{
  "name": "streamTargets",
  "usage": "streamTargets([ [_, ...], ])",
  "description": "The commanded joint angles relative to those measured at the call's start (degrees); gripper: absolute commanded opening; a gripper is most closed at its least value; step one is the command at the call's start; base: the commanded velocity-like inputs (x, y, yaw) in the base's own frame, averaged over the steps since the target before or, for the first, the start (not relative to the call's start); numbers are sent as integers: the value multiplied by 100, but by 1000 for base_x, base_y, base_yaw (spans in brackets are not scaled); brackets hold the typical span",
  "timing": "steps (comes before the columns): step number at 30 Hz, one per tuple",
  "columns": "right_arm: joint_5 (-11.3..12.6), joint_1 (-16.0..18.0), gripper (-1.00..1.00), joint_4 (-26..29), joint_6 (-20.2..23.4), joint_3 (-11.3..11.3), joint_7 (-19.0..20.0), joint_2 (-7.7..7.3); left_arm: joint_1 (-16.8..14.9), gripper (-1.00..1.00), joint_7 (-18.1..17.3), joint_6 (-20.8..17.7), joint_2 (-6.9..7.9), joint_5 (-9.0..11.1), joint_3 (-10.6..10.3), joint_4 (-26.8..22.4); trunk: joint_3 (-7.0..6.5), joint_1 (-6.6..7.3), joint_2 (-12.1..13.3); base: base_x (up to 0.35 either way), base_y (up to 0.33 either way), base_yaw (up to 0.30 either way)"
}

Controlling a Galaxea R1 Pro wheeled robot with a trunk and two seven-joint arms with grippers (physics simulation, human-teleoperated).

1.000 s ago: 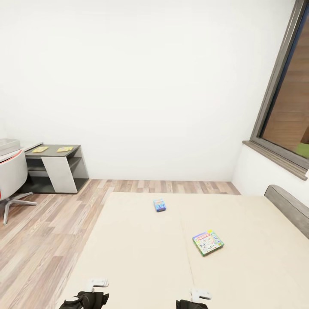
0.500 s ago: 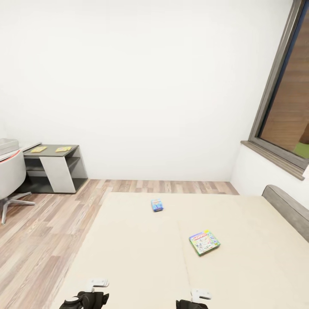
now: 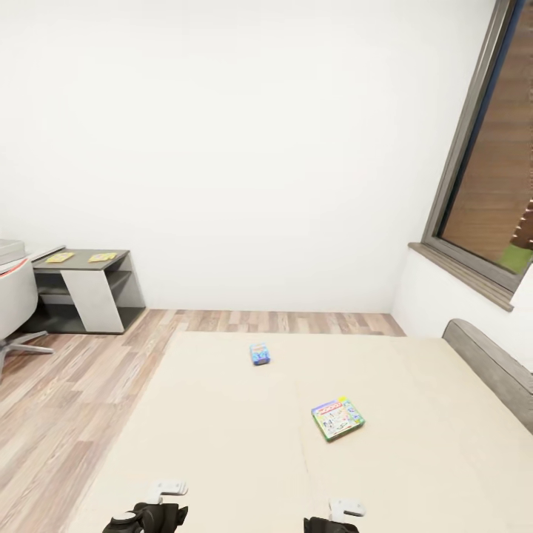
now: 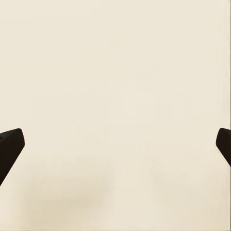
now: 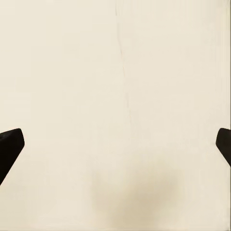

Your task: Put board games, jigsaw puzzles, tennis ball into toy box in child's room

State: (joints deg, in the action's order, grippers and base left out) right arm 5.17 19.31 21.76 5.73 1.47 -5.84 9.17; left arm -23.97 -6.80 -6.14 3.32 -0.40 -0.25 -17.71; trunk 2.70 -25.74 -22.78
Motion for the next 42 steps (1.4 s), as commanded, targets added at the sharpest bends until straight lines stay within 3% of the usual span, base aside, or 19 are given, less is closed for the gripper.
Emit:
streamTargets([
  [1, 54, 2, 100, 12, 25, 12, -14, 4, -2, 100, -18, -36, 2, -4, -2, -14, 14, -4, -14, 0, -275, 0],
  [34, 54, 2, 100, 12, 25, 13, -14, 6, -2, 100, -22, -36, 2, -4, -2, -14, 14, -4, -14, 0, -256, 0],
  [42, 54, 2, 100, 12, 25, 15, -14, 5, -2, 100, -23, -36, 2, -4, -2, -14, 14, -4, -14, 0, -87, 0],
])
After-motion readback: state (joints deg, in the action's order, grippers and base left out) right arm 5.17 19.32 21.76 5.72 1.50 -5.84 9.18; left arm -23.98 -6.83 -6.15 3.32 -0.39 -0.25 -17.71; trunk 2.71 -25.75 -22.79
